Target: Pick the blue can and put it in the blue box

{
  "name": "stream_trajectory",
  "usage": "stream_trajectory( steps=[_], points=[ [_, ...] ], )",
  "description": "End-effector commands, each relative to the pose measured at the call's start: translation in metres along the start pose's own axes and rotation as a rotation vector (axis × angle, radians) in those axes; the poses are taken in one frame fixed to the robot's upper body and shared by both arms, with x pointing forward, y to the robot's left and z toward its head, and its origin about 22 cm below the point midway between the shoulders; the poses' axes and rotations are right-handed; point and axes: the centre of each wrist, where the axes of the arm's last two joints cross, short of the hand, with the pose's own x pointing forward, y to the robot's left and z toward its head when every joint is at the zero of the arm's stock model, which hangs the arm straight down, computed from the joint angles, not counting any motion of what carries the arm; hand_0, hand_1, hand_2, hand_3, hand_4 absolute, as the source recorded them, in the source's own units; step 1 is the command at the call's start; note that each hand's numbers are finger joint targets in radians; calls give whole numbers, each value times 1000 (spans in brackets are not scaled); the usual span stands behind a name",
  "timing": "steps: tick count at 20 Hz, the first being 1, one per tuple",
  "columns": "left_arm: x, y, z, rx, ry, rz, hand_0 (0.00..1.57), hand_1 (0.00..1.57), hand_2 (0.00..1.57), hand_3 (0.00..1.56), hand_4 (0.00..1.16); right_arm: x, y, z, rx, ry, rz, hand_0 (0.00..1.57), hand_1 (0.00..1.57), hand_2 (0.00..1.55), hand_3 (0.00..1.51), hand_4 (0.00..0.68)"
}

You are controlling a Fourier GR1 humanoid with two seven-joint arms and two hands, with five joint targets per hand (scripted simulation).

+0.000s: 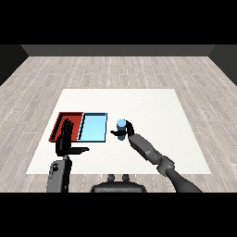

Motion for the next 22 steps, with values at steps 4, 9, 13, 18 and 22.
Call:
stream_trajectory(
  steps=[4, 9, 13, 18, 22],
  points=[
    [-9, -20, 5, -31, 4, -7, 0, 0, 0, 0, 0, 50, 12, -11, 59, -131, 3, 1493, 1493, 1464, 1398, 562],
    [2, -24, -23, -93, 40, 2, 0, 0, 0, 0, 0, 61, -8, 8, 56, -197, 16, 1531, 1531, 1477, 1407, 571],
    [4, -75, -26, -147, 19, -18, 0, 0, 0, 0, 0, 67, -39, 18, 22, -282, 31, 1536, 1536, 1490, 1417, 586],
    [5, -97, -26, -193, 61, 19, 0, 0, 0, 0, 0, 86, -59, 48, 9, -340, 14, 1502, 1502, 1469, 1393, 582],
    [-3, -121, -33, -206, 86, 30, 0, 0, 0, 0, 0, 95, -72, 67, 20, -389, 6, 1504, 1504, 1469, 1396, 596]
  ],
)
